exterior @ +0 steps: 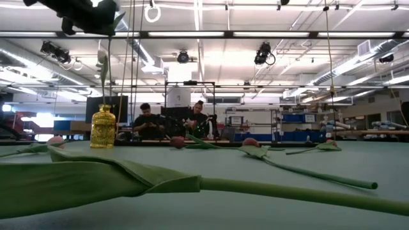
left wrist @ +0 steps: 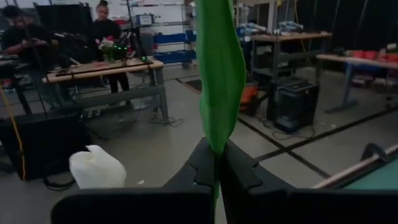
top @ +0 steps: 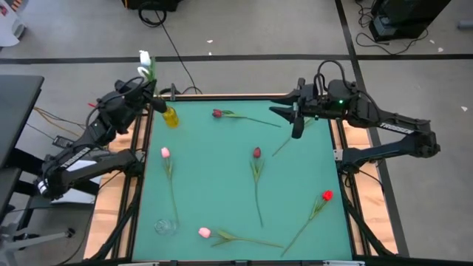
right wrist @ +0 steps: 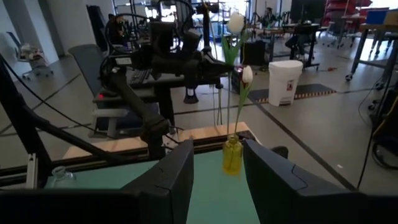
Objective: Sort flowers into vase by color
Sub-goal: Put the white flower into the yellow vase
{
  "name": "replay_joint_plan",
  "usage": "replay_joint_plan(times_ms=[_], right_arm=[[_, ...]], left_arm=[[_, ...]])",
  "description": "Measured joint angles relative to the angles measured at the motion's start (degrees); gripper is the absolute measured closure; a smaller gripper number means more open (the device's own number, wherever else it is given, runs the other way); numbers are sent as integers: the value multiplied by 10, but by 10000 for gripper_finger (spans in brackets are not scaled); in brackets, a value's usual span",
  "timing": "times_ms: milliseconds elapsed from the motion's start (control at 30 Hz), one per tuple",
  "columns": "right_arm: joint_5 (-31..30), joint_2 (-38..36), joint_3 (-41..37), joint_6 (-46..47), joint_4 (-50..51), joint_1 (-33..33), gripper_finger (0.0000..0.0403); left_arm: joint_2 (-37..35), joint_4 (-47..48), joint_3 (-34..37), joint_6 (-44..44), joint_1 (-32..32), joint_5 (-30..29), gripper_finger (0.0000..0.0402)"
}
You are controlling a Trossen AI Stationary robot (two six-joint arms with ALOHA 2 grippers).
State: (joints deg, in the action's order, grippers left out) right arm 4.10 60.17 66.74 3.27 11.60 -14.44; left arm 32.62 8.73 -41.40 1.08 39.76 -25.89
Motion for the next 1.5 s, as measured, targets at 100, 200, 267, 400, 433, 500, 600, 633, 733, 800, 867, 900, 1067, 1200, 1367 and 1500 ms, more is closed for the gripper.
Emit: replay_joint_plan(times_ms=[100, 200, 267, 400, 433, 500, 600, 633, 733, 800, 867, 900, 1067, 1200, 1367, 1500], right_arm=[[0, 7, 0, 0, 0, 0, 254], [0, 12, 0, 0, 0, 0, 254], [0, 16, 0, 0, 0, 0, 254], [0, 24, 0, 0, 0, 0, 254], [0, 26, 0, 0, 0, 0, 254], [0, 27, 0, 0, 2, 0, 254], [0, 27, 0, 0, 0, 0, 254], [0, 27, 0, -1, -1, 0, 254], [-1, 34, 0, -101, -40, -2, 254], [-1, 34, 0, -131, -33, -3, 254], [-2, 34, -1, -117, -56, -4, 254], [-2, 34, -1, -103, -79, -4, 254], [0, 32, 0, -79, -159, -4, 253], [0, 32, 0, -59, -202, -4, 254], [43, 18, -9, 13, -210, -30, 253], [84, -20, -72, 46, -221, -52, 254]], left_arm=[[-1, -2, 0, 9, 3, 0, 393], [-1, -1, 0, 11, 3, 0, 391], [-1, -2, 0, 11, 3, 1, 390], [-1, 0, 0, -13, 2, 1, 388], [-1, -1, 0, -16, 2, 2, 388], [0, -7, 0, -17, 2, 2, 387], [0, -14, 0, -17, 4, 2, 387], [0, -19, 0, -17, 5, 2, 388], [0, -21, 0, -17, 7, 2, 389], [0, -21, 0, -22, 7, 2, 389], [0, -21, 0, -32, 7, 2, 389], [0, -21, 0, -38, 7, 2, 389], [-1, -19, 0, -45, 5, 7, 389], [-1, -15, 0, -47, 5, 8, 389], [-1, -13, 0, -48, 5, 8, 389], [-1, -12, 0, -44, 5, 8, 390]])
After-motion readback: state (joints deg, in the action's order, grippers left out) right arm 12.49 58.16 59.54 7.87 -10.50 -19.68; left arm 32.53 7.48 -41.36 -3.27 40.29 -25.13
